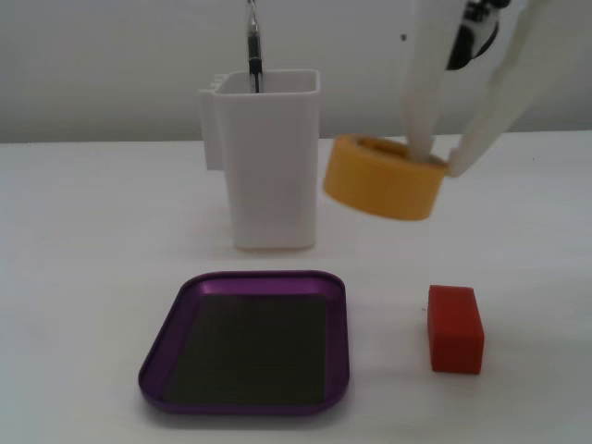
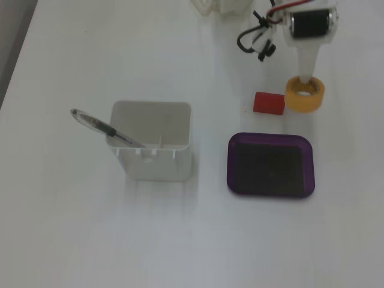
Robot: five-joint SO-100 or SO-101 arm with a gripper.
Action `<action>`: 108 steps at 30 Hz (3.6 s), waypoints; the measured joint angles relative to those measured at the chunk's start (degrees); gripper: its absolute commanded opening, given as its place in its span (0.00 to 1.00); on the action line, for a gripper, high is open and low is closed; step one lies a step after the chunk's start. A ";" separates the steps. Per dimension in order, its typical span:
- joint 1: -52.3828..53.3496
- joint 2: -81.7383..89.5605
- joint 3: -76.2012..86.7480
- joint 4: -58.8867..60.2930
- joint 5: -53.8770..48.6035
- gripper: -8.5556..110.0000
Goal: Grab up the yellow tape and put it in the box.
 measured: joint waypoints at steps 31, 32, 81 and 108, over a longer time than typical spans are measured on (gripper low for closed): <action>5.19 -55.81 -64.78 20.92 0.44 0.07; 5.19 -55.90 -64.78 21.18 0.44 0.07; 4.22 10.37 -7.03 24.61 -10.20 0.23; 26.46 90.35 64.78 10.99 -20.04 0.23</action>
